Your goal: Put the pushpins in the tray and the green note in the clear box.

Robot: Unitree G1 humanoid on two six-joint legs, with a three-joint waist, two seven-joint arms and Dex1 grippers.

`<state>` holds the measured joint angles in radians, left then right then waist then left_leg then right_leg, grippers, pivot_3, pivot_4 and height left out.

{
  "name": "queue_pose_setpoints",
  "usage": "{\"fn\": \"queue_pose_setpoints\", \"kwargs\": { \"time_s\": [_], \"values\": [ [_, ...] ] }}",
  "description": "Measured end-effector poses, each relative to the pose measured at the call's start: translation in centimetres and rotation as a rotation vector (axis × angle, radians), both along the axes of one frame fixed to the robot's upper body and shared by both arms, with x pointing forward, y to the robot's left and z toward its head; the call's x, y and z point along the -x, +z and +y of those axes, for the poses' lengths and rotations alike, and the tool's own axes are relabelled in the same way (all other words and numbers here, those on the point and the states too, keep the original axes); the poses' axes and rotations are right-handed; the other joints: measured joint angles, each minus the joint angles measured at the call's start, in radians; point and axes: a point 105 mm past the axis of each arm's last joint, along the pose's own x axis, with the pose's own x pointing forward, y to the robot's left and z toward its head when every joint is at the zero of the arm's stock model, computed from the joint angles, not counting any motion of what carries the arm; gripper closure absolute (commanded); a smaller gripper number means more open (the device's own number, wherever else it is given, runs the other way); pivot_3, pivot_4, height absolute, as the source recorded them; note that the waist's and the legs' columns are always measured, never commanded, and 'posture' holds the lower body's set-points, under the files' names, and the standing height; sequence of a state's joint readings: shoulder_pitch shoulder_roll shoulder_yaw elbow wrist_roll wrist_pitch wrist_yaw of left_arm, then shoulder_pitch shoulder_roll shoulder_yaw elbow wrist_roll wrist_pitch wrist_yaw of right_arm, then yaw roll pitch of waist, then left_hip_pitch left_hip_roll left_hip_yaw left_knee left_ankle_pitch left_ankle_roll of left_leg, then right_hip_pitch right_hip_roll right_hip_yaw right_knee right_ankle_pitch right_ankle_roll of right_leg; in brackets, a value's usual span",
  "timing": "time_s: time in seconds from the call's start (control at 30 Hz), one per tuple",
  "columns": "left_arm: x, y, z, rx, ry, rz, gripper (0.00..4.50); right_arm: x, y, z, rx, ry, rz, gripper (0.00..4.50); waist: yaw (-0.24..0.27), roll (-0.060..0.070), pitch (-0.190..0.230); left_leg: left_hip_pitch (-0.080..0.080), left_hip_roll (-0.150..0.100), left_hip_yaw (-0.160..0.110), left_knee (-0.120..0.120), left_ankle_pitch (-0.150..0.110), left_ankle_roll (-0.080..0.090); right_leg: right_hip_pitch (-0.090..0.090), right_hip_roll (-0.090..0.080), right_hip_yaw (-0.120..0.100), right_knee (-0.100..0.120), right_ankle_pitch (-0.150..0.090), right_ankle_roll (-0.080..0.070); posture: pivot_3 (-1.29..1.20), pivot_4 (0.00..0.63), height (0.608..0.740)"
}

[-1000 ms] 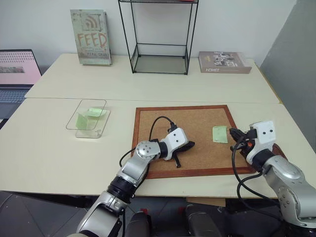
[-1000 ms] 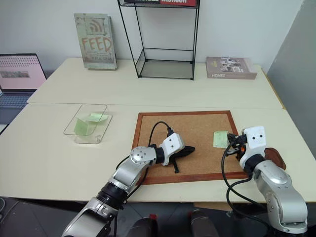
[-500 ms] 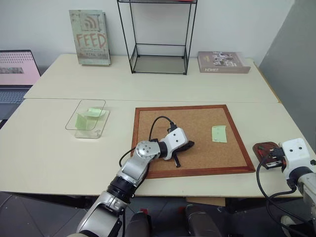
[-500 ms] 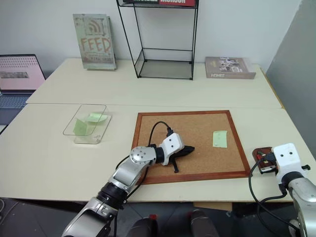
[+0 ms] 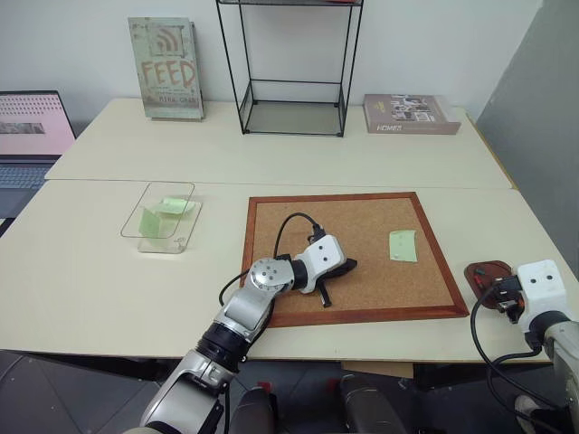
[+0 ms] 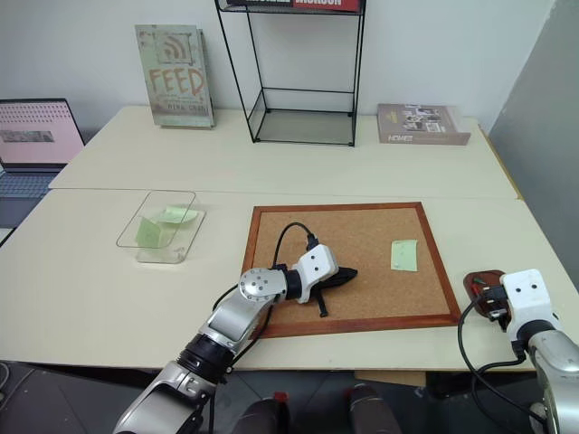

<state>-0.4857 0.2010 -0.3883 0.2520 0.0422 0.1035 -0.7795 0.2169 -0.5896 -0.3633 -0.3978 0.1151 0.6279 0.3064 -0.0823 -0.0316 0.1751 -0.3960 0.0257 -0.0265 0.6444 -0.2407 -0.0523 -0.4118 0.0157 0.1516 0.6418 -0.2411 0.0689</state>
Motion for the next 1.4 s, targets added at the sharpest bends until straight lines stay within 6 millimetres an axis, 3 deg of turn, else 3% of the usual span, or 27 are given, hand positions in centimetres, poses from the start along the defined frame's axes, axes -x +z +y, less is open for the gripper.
{"fn": "queue_pose_setpoints", "kwargs": {
  "time_s": [0.17,0.3,0.4,0.5,0.7,0.83,1.17,1.3,1.33,1.4],
  "values": [
    [0.0,0.0,0.0,0.000,0.000,0.000,4.50,0.0,0.7,-0.4,-0.027,-0.023,-0.037,2.61,0.000,0.000,0.000,0.000,0.000,0.000,0.000,0.000,0.000,0.000,0.000,0.000,0.000,0.000,0.000,0.00,0.150,0.740],
    [0.0,0.0,0.0,-0.001,-0.001,-0.001,4.50,-0.5,2.7,-0.1,-0.078,-0.023,-0.128,2.61,0.000,0.000,0.000,0.000,0.000,0.000,0.000,0.000,0.000,0.000,0.000,0.000,0.000,0.000,0.000,0.00,0.150,0.740],
    [0.0,0.0,0.0,-0.002,-0.005,0.000,4.50,-1.0,4.3,1.4,-0.139,0.046,-0.192,2.61,-0.001,0.000,0.000,0.000,0.000,0.000,0.000,0.000,0.000,0.000,0.000,0.000,0.000,0.000,0.000,0.00,0.150,0.740],
    [0.1,0.0,0.0,-0.002,-0.011,0.002,4.50,-1.2,4.9,4.6,-0.223,0.192,-0.210,2.61,-0.001,0.000,0.000,0.000,0.000,-0.001,-0.001,0.000,0.000,0.000,0.000,0.000,0.000,0.000,0.000,0.00,0.150,0.740],
    [0.2,0.0,-0.2,-0.003,-0.017,0.003,4.50,-2.4,3.0,11.0,-0.340,0.384,-0.150,2.61,0.000,0.000,0.000,-0.001,0.000,0.000,0.000,0.000,0.000,0.000,0.000,0.000,0.000,0.000,0.000,0.00,0.150,0.740],
    [0.2,0.0,-0.2,-0.004,-0.018,0.001,4.50,-3.5,1.4,13.2,-0.363,0.434,-0.106,2.61,0.000,0.000,0.000,-0.001,0.000,0.000,0.000,0.000,0.000,-0.001,0.000,0.000,0.000,0.000,0.000,0.00,0.150,0.740],
    [0.1,0.0,-0.2,-0.004,-0.017,0.000,4.50,-5.5,-0.2,13.3,-0.382,0.389,-0.094,2.61,0.001,0.000,0.000,-0.002,0.000,-0.001,0.000,0.000,0.000,-0.001,0.000,-0.001,0.000,0.000,0.000,0.00,0.150,0.740],
    [0.1,0.0,-0.1,-0.005,-0.017,-0.001,4.50,-5.7,-0.9,13.3,-0.374,0.380,-0.078,3.07,0.001,0.000,0.000,-0.001,0.000,-0.001,0.000,0.000,0.000,-0.001,0.000,-0.001,0.001,0.000,0.000,0.00,0.150,0.740],
    [0.1,0.0,-0.1,-0.005,-0.017,-0.001,4.50,-5.8,-0.9,13.5,-0.373,0.386,-0.082,3.52,0.001,0.000,0.000,-0.001,0.000,-0.001,0.000,0.000,0.000,0.000,0.000,-0.001,0.000,0.000,0.000,0.00,0.150,0.740],
    [0.1,0.0,-0.1,-0.005,-0.017,-0.002,4.50,-5.8,-0.9,13.7,-0.373,0.391,-0.081,3.73,0.001,0.000,0.000,-0.001,0.000,-0.001,0.000,0.000,0.000,0.000,0.000,-0.001,0.000,0.000,0.000,0.00,0.150,0.740]
  ]
}}
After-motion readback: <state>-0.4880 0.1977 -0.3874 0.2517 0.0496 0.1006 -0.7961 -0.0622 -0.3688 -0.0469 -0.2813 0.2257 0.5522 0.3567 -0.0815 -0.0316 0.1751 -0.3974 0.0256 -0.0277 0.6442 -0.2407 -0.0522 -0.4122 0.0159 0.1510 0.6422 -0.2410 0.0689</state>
